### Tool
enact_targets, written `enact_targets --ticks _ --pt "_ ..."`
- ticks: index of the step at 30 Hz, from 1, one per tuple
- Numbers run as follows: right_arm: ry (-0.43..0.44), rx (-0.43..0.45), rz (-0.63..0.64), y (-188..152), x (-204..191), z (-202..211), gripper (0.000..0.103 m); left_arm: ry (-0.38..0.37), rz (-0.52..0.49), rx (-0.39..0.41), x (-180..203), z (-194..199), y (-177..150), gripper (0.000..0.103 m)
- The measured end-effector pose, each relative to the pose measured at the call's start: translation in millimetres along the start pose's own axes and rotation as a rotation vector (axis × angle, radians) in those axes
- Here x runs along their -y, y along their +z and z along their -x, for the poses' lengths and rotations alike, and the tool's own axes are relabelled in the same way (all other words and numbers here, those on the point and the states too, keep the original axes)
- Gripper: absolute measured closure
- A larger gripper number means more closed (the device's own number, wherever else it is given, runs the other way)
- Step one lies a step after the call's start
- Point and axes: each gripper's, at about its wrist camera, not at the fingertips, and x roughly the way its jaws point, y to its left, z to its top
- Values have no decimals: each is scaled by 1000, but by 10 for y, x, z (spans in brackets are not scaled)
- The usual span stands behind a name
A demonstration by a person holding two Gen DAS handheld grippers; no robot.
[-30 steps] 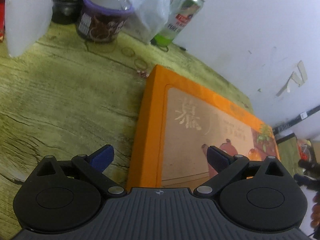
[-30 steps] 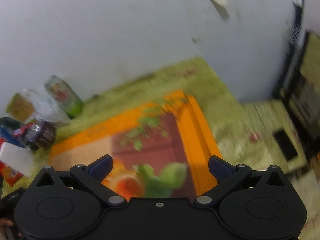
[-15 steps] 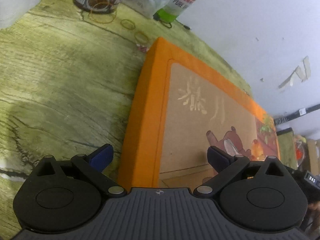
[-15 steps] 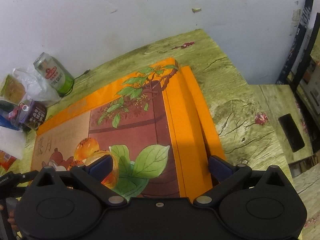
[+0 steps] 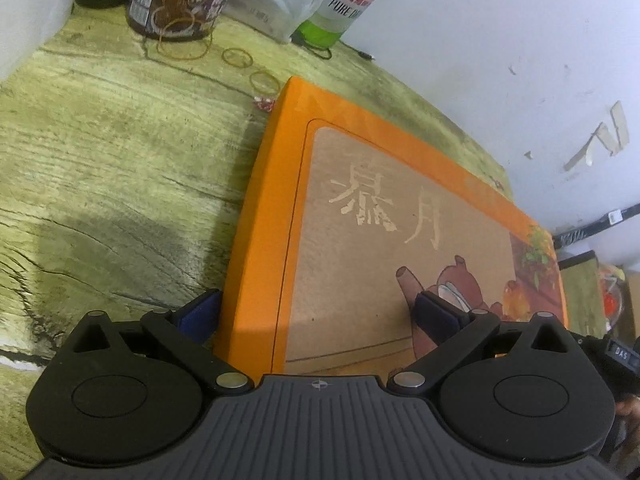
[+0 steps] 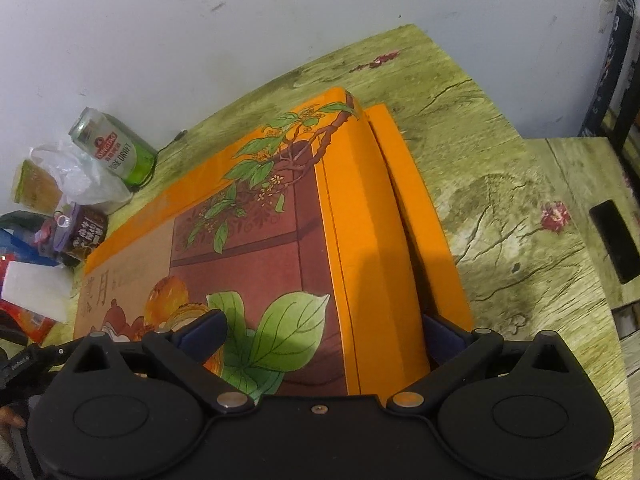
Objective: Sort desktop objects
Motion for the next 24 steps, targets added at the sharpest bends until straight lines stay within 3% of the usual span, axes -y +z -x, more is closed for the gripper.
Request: enact_targets --ticks 9,24 --pt "24 34 54 27 -92 158 1 21 -41 60 181 241 34 2" --pt "54 85 55 98 -99 368 1 30 -84 88 382 372 110 2"
